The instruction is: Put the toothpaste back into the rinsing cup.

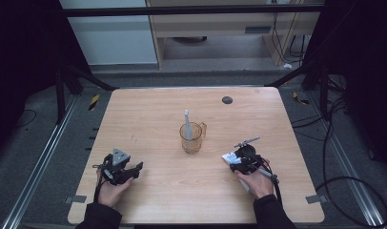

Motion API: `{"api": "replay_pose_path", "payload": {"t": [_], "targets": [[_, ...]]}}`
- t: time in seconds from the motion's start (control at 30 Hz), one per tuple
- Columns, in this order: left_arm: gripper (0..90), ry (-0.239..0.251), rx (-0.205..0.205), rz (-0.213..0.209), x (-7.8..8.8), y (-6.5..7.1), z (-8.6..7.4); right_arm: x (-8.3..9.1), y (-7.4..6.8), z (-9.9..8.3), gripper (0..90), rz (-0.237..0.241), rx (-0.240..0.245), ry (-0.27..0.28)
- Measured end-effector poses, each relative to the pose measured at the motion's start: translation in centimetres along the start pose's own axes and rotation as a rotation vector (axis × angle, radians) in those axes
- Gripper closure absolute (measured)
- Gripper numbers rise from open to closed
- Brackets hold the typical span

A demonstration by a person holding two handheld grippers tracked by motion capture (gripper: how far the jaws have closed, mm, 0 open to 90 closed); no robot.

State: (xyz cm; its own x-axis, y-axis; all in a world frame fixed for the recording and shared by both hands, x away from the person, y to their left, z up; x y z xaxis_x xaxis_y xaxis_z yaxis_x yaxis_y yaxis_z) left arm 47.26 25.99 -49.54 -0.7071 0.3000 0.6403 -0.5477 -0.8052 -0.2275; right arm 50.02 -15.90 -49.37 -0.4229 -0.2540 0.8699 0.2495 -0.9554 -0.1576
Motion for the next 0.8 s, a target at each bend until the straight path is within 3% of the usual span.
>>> {"api": "replay_pose_path", "payload": {"t": [0.33, 0.53, 0.8], "targets": [[39.6, 0.0, -0.001, -0.001, 0.0, 0.0, 0.0, 0.8, -0.3, 0.1, 67.5, -0.013, 0.012, 0.013], [39.7, 0.0, 0.001, -0.001, 0.0, 0.0, 0.0, 1.3, -0.4, 0.1, 68.8, 0.026, -0.001, 0.011], [39.7, 0.0, 0.002, 0.0, 0.0, 0.0, 0.0, 2.9, -0.6, 0.6, 69.2, 0.094, -0.003, 0.099]]}}
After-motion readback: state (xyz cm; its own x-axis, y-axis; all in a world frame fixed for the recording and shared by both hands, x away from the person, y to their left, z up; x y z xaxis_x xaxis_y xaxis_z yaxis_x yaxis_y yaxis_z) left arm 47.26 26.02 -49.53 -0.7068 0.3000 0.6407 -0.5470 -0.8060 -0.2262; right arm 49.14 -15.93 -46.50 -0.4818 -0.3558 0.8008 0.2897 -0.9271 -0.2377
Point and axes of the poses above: each handheld gripper's, and its own axes: x roughly backward along the jaws, z roughly out of its top, y roughly to its right, the point moved 2 cm from there along -x, roughly forward along the jaws, and after that the axes turned 12 degrees about -x, right-handed, at the moved point
